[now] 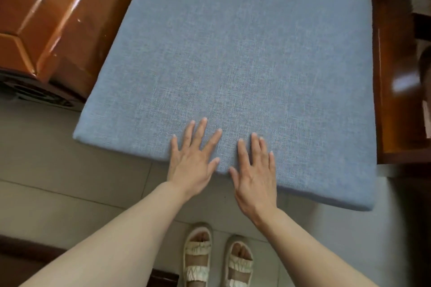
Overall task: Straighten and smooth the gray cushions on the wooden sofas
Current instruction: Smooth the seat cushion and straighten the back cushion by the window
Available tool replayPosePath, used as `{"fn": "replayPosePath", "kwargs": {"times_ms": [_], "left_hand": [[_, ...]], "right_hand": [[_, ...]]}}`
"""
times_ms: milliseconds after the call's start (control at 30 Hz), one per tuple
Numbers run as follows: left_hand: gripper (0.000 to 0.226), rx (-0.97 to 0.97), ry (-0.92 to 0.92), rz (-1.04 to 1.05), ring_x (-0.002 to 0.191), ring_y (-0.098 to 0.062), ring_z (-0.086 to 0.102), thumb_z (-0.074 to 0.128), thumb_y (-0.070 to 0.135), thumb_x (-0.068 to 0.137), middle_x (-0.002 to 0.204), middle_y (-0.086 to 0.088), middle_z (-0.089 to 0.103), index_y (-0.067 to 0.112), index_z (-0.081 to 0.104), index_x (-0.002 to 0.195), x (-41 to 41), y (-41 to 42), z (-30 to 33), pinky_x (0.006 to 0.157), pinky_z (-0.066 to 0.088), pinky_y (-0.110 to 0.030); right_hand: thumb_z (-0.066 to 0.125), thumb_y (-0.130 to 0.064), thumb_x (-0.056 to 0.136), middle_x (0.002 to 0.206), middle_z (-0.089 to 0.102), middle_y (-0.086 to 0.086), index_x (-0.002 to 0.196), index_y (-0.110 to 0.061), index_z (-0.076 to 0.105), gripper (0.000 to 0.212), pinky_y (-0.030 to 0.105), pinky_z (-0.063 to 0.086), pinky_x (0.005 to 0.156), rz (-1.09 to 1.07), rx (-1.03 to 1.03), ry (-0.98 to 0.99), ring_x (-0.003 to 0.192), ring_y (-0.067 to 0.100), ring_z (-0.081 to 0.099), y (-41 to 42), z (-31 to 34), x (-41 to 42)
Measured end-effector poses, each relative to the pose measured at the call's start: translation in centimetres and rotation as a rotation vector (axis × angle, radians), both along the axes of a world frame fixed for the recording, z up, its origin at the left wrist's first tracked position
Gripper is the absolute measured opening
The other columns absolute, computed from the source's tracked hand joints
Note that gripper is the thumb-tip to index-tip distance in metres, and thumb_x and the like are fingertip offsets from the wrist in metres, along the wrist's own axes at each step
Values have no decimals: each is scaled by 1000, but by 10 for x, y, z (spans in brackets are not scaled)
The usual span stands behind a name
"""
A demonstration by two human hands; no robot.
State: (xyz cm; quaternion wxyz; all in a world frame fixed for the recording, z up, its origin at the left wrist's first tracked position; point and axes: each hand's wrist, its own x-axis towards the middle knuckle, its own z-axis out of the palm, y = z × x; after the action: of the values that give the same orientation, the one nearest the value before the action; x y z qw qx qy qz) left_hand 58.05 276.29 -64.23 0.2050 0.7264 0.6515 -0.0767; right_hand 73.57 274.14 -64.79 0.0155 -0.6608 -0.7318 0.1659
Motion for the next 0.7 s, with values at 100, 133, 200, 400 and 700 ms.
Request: {"fn": "replayPosePath", "kwargs": {"times_ms": [100, 133, 200, 400, 700], "left_hand": [[61, 222, -70, -2, 146, -23, -1, 27, 54, 91, 161, -1, 3, 40, 11, 148, 0, -6, -26, 109, 6, -59], [61, 272, -76, -12, 145, -24, 5, 27, 54, 90, 160, -2, 9, 39, 16, 147, -2, -7, -32, 108, 8, -59], [61, 328, -62, -36, 144, -25, 11, 28, 56, 90, 159, -2, 14, 38, 20, 147, -6, -7, -41, 107, 15, -60], [60, 360, -48, -9, 145, -22, 9, 26, 57, 90, 159, 0, 14, 39, 17, 147, -5, -9, -45, 109, 15, -59], [58, 453, -45, 22, 145, -18, 15, 29, 49, 93, 158, 7, 19, 34, 22, 148, -1, -25, -53, 111, 7, -54]], "right_hand": [[38, -42, 88, 155, 24, 17, 145, -15, 32, 63, 50, 6, 112, -47, 115, -12, 144, 32, 15, -11, -26, -13], [38, -43, 89, 155, 24, 17, 145, -16, 31, 63, 49, 4, 113, -67, 158, -7, 144, 31, 14, -12, -29, -16], [38, -43, 89, 156, 24, 15, 145, -18, 31, 61, 47, 0, 114, -94, 214, 5, 144, 29, 14, -12, -35, -20], [39, -43, 90, 156, 25, 13, 144, -19, 33, 60, 46, 1, 113, -81, 294, 31, 144, 28, 15, -12, -45, -17], [36, -39, 93, 155, 29, 7, 143, -22, 37, 54, 49, 8, 111, -95, 386, -10, 143, 23, 22, -15, -52, -14]]}}
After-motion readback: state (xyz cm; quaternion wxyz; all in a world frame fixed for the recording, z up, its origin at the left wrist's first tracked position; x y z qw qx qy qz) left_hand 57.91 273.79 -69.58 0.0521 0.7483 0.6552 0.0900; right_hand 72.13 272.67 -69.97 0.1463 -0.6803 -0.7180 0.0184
